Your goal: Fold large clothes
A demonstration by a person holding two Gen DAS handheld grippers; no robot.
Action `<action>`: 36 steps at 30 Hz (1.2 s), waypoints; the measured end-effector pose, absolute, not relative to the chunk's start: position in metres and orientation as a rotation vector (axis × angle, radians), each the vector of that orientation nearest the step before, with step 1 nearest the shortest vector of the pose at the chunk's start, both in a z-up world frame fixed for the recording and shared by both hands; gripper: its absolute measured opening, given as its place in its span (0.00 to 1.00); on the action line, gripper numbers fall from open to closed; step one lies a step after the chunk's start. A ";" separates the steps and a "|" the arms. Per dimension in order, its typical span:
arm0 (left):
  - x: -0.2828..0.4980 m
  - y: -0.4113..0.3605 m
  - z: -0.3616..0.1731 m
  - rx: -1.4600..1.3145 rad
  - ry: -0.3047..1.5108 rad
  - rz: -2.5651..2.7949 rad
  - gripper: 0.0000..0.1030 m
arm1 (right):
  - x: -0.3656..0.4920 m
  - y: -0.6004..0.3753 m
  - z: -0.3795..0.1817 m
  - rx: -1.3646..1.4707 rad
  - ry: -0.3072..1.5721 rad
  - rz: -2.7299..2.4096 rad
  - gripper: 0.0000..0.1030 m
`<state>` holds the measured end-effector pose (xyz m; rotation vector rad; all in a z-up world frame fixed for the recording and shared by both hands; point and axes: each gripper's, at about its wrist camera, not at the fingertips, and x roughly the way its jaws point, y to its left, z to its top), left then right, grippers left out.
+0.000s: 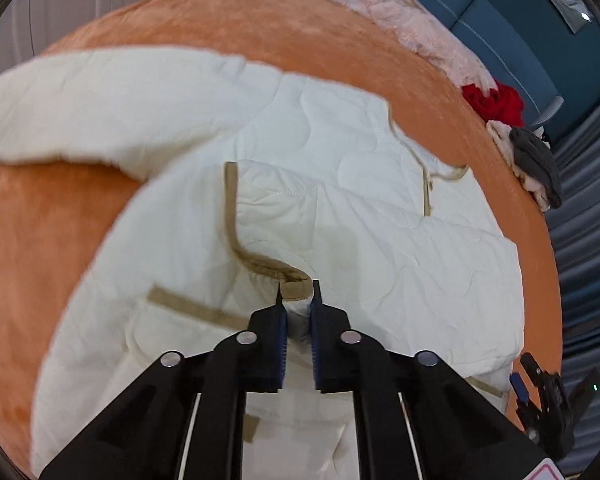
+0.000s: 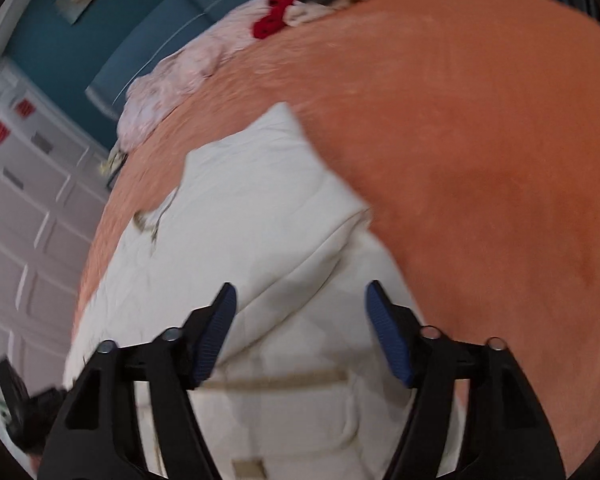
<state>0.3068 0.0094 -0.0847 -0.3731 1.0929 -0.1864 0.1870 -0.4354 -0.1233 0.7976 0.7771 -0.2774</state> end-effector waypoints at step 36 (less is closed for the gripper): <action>0.286 0.015 -0.143 -0.164 0.910 -0.066 0.10 | 0.228 -0.257 -0.079 0.140 0.817 -0.087 0.21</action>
